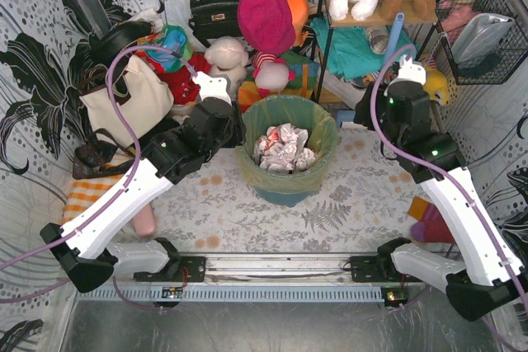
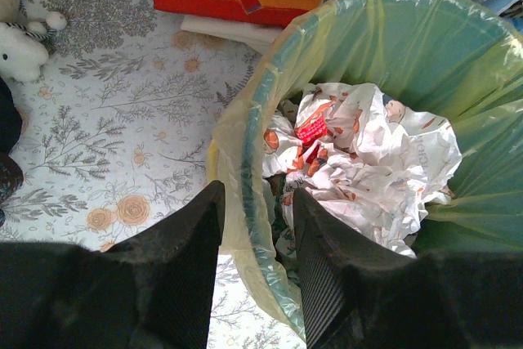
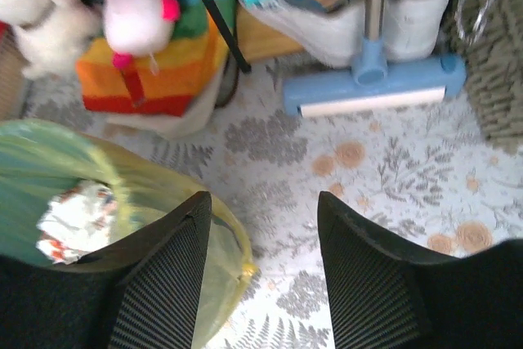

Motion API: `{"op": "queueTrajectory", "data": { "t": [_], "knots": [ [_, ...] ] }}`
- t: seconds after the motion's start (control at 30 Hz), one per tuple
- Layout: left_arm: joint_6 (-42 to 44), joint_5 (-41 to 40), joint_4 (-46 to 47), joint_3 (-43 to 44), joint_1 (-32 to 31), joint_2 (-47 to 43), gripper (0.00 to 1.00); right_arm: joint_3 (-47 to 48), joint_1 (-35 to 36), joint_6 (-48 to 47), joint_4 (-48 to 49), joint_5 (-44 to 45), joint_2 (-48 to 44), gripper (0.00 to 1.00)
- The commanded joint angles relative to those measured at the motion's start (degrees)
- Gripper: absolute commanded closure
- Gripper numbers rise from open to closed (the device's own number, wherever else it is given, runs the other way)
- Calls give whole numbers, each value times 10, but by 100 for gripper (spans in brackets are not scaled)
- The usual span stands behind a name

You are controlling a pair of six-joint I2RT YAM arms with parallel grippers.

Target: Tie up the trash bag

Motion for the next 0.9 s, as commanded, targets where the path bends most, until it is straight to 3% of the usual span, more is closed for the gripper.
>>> {"op": "queueTrajectory", "data": {
  "t": [0.0, 0.33, 0.57, 0.87],
  "knots": [
    [5, 39, 59, -41, 32, -24, 51, -73, -63, 7, 19, -145, 2, 46],
    [-2, 131, 101, -87, 85, -46, 57, -258, -130, 47, 83, -245, -13, 49],
    [4, 151, 100, -70, 91, -20, 65, -407, -141, 129, 258, -361, -27, 54],
    [8, 164, 104, -61, 91, -16, 65, -481, -141, 197, 413, -443, 44, 58]
  ]
}}
